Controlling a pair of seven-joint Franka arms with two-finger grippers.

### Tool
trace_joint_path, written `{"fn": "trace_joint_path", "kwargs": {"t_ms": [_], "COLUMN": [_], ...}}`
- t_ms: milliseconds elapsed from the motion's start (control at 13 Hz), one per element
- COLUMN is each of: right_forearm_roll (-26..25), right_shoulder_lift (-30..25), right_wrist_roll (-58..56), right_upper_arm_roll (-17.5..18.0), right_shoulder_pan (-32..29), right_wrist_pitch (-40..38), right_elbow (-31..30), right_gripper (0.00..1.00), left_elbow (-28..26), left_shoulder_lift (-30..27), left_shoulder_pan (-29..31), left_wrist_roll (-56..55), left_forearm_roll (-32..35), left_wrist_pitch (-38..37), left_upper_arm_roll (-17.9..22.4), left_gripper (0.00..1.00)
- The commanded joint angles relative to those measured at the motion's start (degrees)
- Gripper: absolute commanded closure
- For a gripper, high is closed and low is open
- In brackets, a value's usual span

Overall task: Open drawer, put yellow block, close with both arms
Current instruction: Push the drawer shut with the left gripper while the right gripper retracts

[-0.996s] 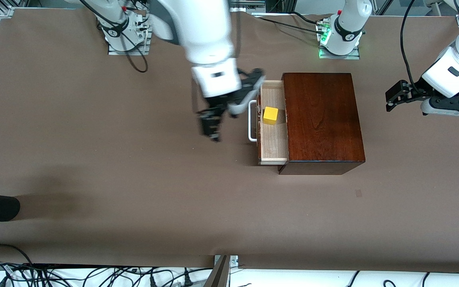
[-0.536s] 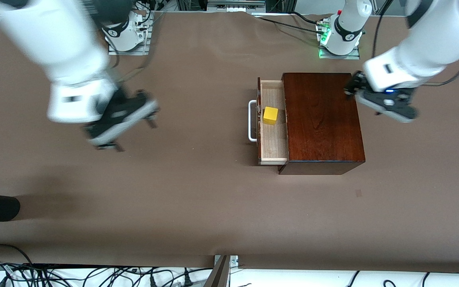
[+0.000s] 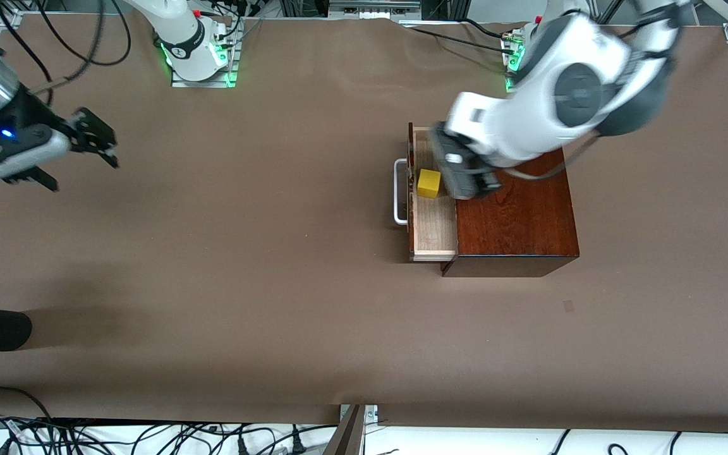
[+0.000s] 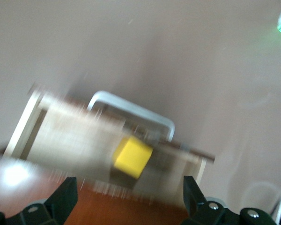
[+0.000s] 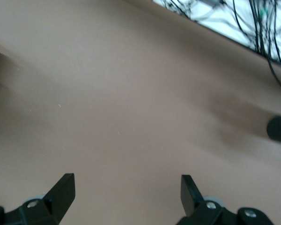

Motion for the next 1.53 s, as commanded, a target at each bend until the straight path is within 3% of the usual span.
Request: {"fn": "trace_joint_path", "kwargs": {"t_ms": [0, 153, 460, 766, 1456], "right_forearm_roll": [0.27, 0.09, -1.84, -2.64, -2.37], "right_shoulder_lift": [-3.80, -4.15, -3.98, -3.10, -1.61], "right_wrist_roll": [0.11, 0.20, 5.12, 4.68, 5.47], "right_upper_arm_roll": [-1.08, -1.26, -1.17, -1.61, -1.52], "right_shoulder_pan": [-2.06, -3.47, -3.47, -3.56, -3.56], "right_wrist_pitch": [0.63, 0.72, -0.24, -0.42, -4.46], "right_elbow": [-6.80, -8.83, -8.22, -7.52, -4.79], "right_gripper": [0.00, 0.00, 0.00, 0.00, 0.00], "left_elbow": [3.87, 3.61, 1.95, -0.96, -1.14], "left_shoulder_lift": [5.45, 9.31, 14.69, 14.69, 14.17], "left_shoulder_pan": [-8.32, -13.78, -16.35, -13.82, -9.59], "left_wrist_roll": [5.31, 6.65, 6.48, 6.29, 6.47], "left_forearm_roll": [0.87, 8.74, 19.93, 25.83, 29.62], "left_wrist_pitch": [8.05, 14.13, 14.34, 8.37, -5.17], "left_upper_arm_roll": [0.10, 0.10, 0.18, 0.63, 0.80], "left_gripper": [0.00, 0.00, 0.00, 0.00, 0.00]}}
